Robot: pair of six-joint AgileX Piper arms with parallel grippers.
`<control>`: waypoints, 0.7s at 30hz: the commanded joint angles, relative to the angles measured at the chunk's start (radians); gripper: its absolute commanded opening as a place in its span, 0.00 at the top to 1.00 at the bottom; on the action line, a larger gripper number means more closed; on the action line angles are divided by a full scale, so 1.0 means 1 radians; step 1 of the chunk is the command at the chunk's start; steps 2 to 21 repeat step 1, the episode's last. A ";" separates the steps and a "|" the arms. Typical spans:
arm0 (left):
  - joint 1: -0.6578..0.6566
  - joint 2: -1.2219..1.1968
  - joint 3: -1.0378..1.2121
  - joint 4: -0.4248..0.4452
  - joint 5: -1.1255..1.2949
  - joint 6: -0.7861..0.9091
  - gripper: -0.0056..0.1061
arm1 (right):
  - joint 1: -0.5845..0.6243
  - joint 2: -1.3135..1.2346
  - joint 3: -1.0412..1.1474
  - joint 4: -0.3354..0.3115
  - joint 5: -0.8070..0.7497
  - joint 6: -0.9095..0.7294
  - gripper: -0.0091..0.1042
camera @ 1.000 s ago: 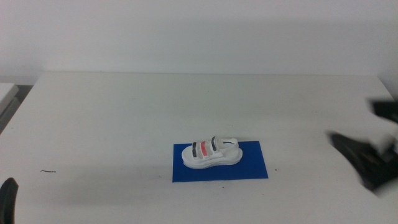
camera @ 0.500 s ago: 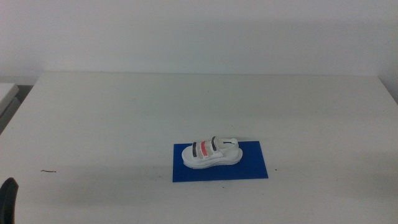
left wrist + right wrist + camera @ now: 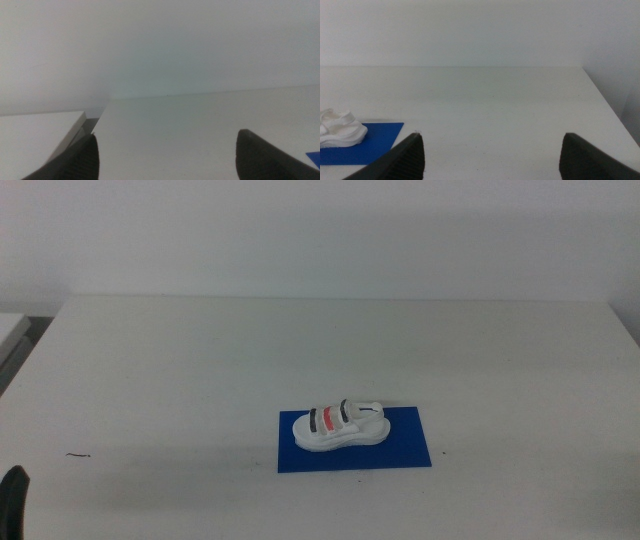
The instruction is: Use one arm to grab the shoe from the table and place it on the mat.
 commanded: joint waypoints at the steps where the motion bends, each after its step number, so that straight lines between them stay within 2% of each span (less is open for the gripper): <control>1: 0.000 0.005 0.000 -0.004 -0.012 -0.003 0.11 | -0.006 -0.005 0.004 -0.007 -0.003 0.001 0.20; 21: 0.000 0.005 0.000 -0.004 -0.012 -0.003 0.11 | -0.006 -0.005 0.004 -0.007 -0.003 0.001 0.20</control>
